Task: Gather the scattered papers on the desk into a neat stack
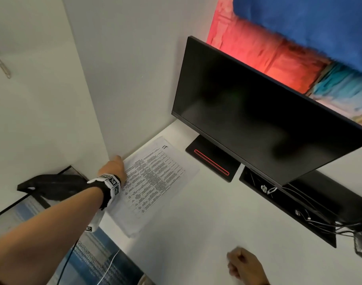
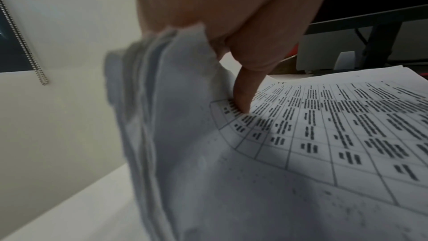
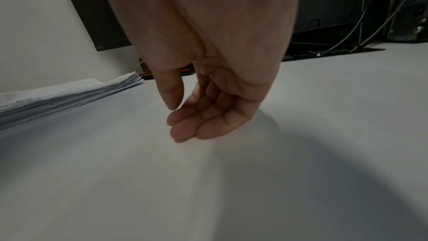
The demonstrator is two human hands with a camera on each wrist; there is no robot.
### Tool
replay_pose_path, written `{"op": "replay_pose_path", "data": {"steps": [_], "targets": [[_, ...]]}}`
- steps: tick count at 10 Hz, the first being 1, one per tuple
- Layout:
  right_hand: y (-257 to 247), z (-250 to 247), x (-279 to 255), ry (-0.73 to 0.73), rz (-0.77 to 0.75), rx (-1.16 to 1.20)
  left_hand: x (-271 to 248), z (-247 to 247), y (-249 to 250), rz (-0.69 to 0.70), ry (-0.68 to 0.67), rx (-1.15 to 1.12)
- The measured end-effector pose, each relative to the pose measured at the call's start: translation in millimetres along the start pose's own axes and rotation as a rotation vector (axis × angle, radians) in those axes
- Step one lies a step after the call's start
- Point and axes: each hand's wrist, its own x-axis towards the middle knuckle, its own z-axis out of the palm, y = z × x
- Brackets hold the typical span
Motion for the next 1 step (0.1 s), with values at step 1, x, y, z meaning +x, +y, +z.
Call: {"op": "replay_pose_path", "data": {"steps": [1], "targets": [[-4.6,-10.6,-4.7,0.032,-0.037,-0.077,-3.8,4.6,8.6,0.003,0.106,0.144]]}}
